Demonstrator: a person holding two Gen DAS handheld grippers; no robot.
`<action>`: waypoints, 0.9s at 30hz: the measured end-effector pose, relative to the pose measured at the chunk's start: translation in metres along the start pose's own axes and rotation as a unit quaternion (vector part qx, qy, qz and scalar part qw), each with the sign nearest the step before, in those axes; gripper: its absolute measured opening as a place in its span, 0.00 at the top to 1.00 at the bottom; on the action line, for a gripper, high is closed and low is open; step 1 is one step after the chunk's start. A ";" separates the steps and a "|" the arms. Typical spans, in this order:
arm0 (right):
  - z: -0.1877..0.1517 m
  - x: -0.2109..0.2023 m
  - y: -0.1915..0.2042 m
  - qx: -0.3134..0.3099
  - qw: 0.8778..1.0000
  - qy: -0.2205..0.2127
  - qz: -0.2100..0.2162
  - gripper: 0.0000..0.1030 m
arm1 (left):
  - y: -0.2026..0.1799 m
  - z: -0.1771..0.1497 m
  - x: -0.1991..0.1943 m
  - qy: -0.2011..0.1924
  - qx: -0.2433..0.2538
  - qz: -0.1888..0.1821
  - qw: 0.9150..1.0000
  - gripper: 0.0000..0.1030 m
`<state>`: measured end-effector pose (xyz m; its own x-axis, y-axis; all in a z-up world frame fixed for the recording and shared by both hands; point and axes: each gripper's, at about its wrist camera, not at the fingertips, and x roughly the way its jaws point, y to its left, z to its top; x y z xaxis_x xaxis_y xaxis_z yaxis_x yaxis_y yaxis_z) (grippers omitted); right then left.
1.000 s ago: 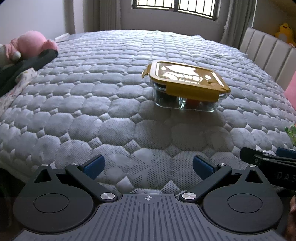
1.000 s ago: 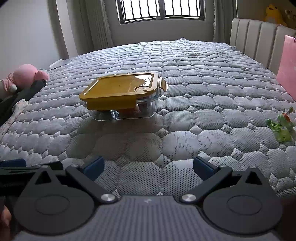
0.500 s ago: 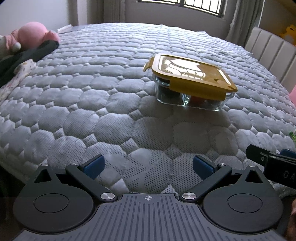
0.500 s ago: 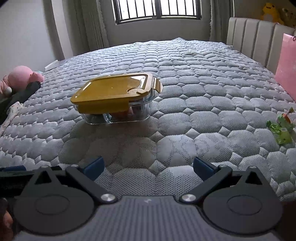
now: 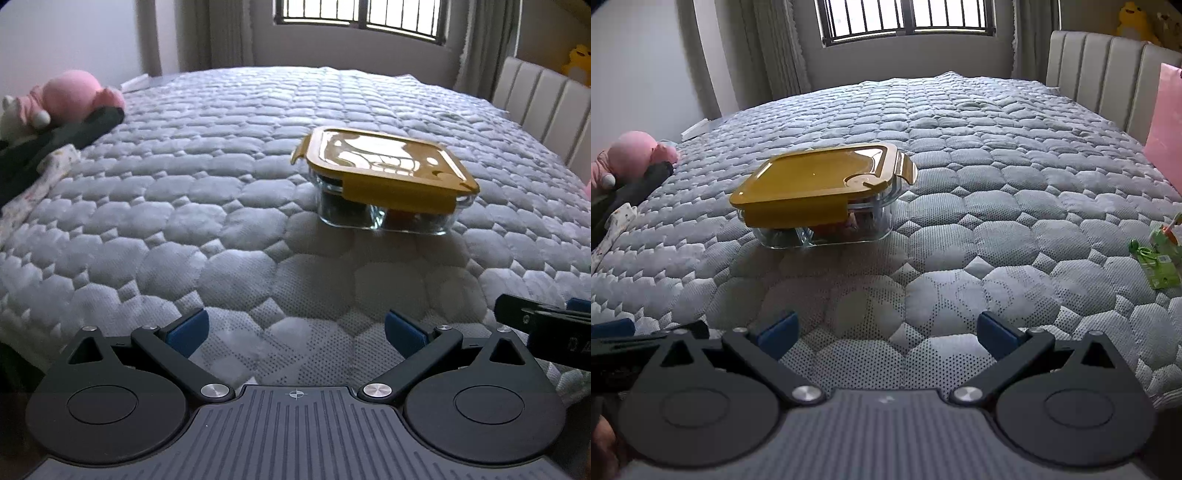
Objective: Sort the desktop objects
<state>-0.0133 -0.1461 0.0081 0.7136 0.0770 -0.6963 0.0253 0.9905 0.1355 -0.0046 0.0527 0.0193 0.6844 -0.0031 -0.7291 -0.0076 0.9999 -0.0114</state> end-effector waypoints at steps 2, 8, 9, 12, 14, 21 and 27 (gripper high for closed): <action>-0.001 0.001 0.001 0.000 1.000 0.001 0.001 0.00 | 0.000 0.000 0.002 0.006 -0.004 -0.009 1.000 0.00; 0.000 0.002 0.000 0.000 1.000 0.002 0.000 0.00 | -0.005 0.000 0.003 0.007 0.006 -0.013 1.000 0.00; 0.001 0.003 0.000 0.001 1.000 0.002 0.000 0.00 | -0.006 0.001 0.004 0.011 0.005 -0.013 1.000 0.00; 0.003 0.004 -0.001 0.003 1.000 0.001 0.000 0.00 | -0.005 0.001 0.010 0.027 -0.003 -0.024 0.999 0.00; 0.003 0.004 -0.002 0.005 1.000 0.000 0.000 0.00 | -0.004 0.001 0.013 0.037 -0.013 -0.033 0.999 0.00; 0.003 0.010 -0.004 0.009 1.000 0.010 0.002 0.00 | -0.004 -0.001 0.018 0.046 -0.016 -0.033 0.998 0.00; 0.001 0.013 -0.003 0.006 1.000 0.016 0.006 0.00 | -0.002 0.001 0.020 0.042 -0.018 -0.010 0.999 0.00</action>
<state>-0.0029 -0.1480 -0.0007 0.6910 0.0921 -0.7169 0.0265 0.9880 0.1525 0.0096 0.0502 0.0055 0.6219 -0.0262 -0.7827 -0.0217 0.9985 -0.0507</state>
